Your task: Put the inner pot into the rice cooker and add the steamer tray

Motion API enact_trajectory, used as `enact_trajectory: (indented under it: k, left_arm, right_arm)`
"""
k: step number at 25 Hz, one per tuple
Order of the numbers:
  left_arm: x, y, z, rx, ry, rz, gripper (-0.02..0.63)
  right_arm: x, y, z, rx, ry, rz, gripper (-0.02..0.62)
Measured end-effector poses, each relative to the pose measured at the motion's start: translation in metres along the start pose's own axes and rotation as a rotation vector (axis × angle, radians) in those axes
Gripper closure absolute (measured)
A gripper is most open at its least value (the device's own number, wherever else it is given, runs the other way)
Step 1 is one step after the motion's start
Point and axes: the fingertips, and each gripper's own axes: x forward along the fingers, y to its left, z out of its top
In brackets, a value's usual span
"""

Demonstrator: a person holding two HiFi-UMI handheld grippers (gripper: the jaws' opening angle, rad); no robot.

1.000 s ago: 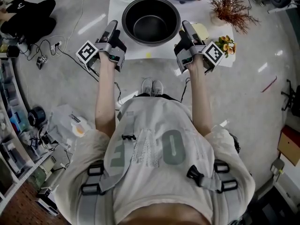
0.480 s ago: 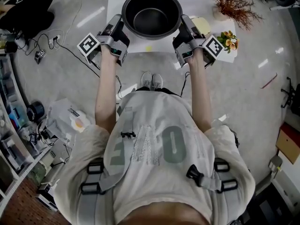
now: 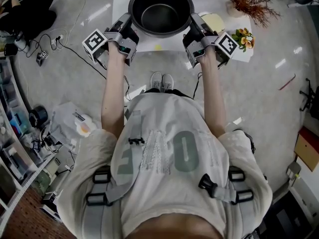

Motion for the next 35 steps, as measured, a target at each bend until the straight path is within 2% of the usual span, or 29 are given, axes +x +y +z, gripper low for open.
enact_trajectory:
  k: [3, 8, 12, 21, 26, 32, 35]
  left_arm:
    - [0.002, -0.002, -0.003, 0.003, 0.014, 0.003, 0.517]
    - [-0.004, -0.016, 0.002, 0.021, 0.013, -0.003, 0.555]
    - [-0.004, -0.012, 0.011, 0.074, -0.003, 0.008, 0.566]
    - [-0.002, -0.018, 0.008, 0.099, 0.011, -0.009, 0.574]
    - [-0.001, -0.018, 0.008, 0.087, 0.018, -0.025, 0.575]
    - [0.001, -0.030, 0.006, 0.093, 0.033, -0.092, 0.575]
    - [-0.002, -0.046, 0.004, 0.121, 0.049, -0.121, 0.575]
  right_arm:
    - [0.000, -0.003, 0.000, 0.001, -0.001, -0.024, 0.493]
    - [-0.002, 0.008, -0.007, 0.007, -0.002, -0.064, 0.574]
    - [-0.002, 0.009, -0.007, 0.003, 0.003, -0.066, 0.578]
    - [-0.002, 0.011, -0.004, -0.008, -0.003, -0.063, 0.578]
    - [-0.002, 0.012, -0.003, 0.000, -0.014, -0.051, 0.578]
    - [-0.006, 0.020, -0.001, -0.006, -0.044, -0.003, 0.578]
    - [-0.014, 0.034, -0.004, -0.018, -0.072, 0.036, 0.578]
